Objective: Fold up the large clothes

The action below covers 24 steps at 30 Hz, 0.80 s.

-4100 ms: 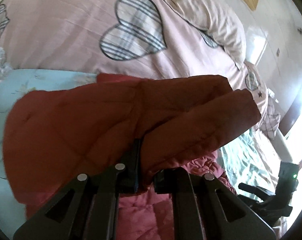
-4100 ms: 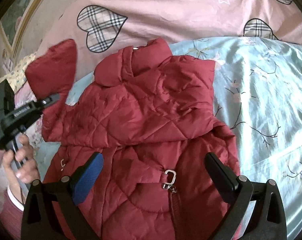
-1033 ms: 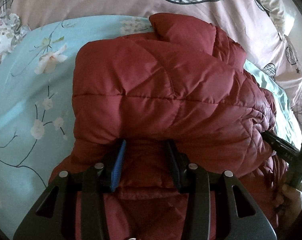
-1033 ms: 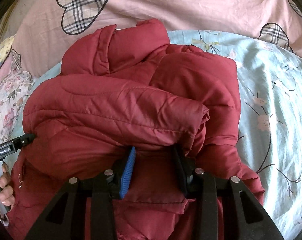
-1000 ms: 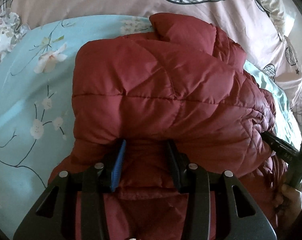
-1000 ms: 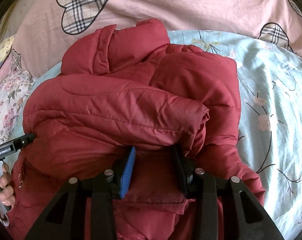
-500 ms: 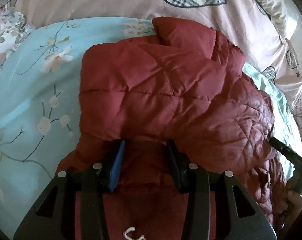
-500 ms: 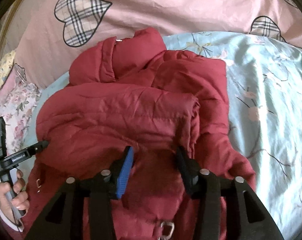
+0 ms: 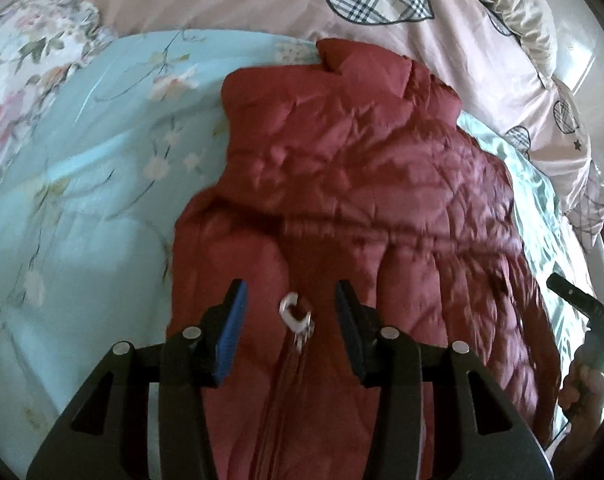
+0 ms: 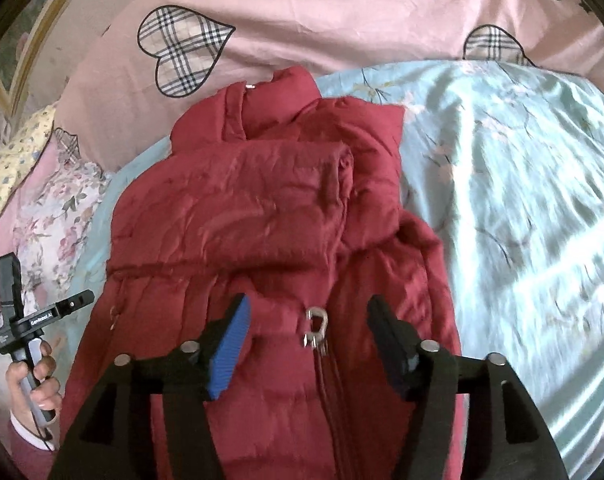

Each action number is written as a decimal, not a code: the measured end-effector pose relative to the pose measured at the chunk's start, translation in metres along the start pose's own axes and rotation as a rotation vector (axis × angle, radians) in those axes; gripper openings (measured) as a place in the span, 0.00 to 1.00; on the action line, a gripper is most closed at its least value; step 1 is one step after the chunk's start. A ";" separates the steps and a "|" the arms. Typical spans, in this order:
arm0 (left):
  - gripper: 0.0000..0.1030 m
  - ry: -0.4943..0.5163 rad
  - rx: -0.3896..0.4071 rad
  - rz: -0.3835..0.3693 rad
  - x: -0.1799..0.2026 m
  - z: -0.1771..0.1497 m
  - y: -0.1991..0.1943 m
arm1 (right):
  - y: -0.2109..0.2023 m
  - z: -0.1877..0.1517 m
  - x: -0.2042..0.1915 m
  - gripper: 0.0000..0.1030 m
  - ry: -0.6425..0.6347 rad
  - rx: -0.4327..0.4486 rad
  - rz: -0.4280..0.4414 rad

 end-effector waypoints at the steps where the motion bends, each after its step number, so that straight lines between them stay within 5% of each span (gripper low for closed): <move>1: 0.42 -0.003 -0.004 0.001 -0.001 -0.007 -0.003 | -0.004 -0.004 0.001 0.67 -0.001 0.000 0.000; 24: 0.42 -0.066 -0.006 -0.012 -0.031 -0.086 -0.062 | -0.062 -0.089 0.041 0.74 0.045 -0.041 -0.105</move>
Point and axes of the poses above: each gripper's, at about its wrist camera, not at the fingertips, and y roughly the way its jaws point, x to its right, z to its top, the point moved 1 cm from there along y, roughly the way its jaws point, and after that the axes turned 3 degrees about -z, right-handed, at the moved point
